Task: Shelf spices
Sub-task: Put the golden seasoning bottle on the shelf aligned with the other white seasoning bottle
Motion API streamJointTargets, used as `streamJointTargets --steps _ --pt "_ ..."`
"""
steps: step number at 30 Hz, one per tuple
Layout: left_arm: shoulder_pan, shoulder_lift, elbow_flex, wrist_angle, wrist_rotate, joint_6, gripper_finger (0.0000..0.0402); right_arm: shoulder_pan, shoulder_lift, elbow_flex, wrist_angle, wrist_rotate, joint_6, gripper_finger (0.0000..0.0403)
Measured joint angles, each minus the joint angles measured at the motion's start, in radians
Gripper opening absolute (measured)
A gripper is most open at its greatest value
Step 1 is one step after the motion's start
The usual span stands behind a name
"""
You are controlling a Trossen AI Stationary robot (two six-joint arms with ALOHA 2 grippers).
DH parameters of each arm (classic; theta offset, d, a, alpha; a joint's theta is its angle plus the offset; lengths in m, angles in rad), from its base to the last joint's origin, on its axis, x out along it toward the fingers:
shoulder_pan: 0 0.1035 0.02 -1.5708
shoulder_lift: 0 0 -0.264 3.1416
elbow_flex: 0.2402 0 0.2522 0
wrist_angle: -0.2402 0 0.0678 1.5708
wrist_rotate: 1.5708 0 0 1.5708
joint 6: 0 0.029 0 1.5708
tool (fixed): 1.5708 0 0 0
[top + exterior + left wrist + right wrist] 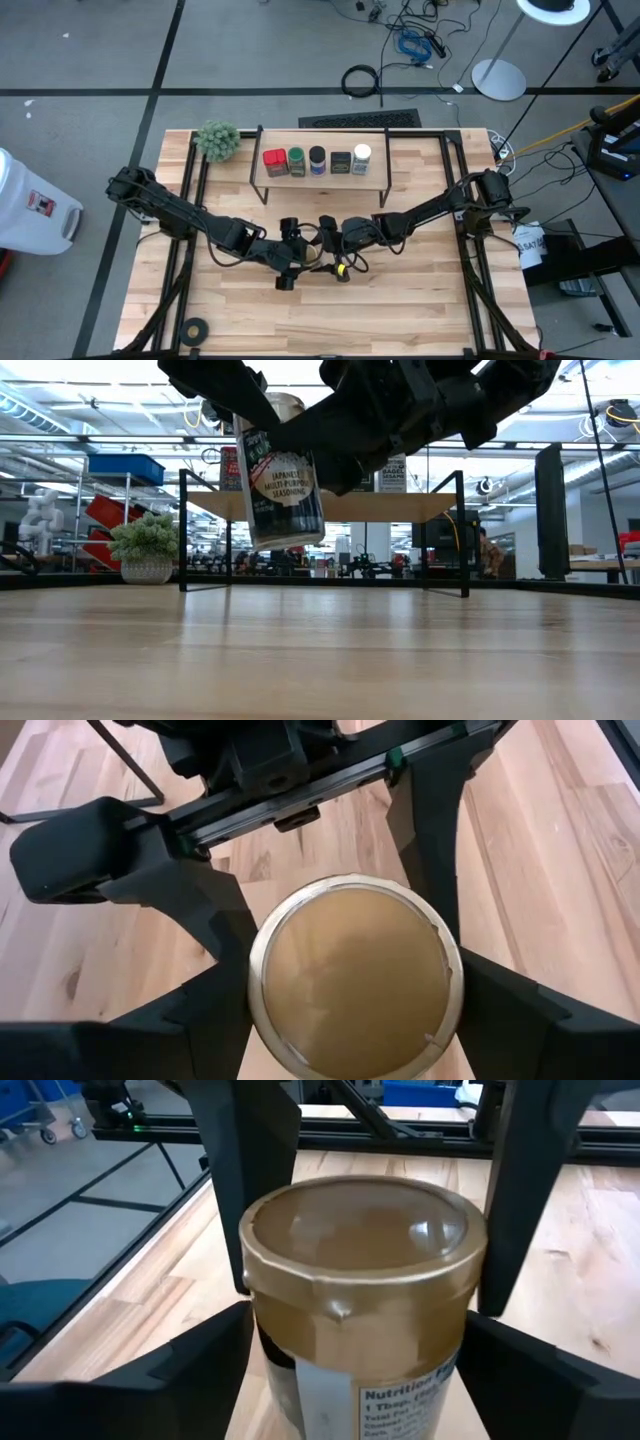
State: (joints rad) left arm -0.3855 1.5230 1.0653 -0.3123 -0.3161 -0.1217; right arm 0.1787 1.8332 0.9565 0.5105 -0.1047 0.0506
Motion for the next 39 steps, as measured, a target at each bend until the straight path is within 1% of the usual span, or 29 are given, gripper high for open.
streamJointTargets --steps 9,18,21,26,28,31,35,39 --pt "0.000 0.000 0.000 -0.003 0.000 0.001 0.0288 0.000 0.000 0.000 -0.006 -0.001 -0.018 0.0262" --pt "-0.001 0.000 0.000 0.007 0.000 0.000 0.0291 0.000 0.000 0.000 -0.006 -0.003 -0.022 0.0267" --pt "-0.007 0.000 -0.001 0.020 0.002 0.000 0.0307 0.000 0.000 0.000 -0.004 -0.006 -0.022 0.0266" --pt "-0.025 0.000 0.001 0.063 -0.018 0.002 0.0353 0.000 0.002 -0.002 -0.020 0.000 -0.022 0.0262" --pt "-0.029 0.000 0.001 0.065 -0.040 0.004 0.0366 0.000 0.002 -0.002 -0.019 0.000 -0.021 0.0265" --pt "-0.037 -0.008 0.001 0.053 -0.081 0.001 0.0374 0.000 0.002 -0.002 -0.020 0.000 -0.020 0.0264" --pt "-0.057 -0.042 0.001 0.023 -0.181 0.000 0.0376 0.000 -0.005 -0.002 -0.031 -0.001 -0.016 0.0262" --pt "-0.099 -0.106 0.001 -0.006 -0.288 -0.001 0.0376 -0.001 -0.020 -0.002 -0.048 -0.057 -0.023 0.0268"
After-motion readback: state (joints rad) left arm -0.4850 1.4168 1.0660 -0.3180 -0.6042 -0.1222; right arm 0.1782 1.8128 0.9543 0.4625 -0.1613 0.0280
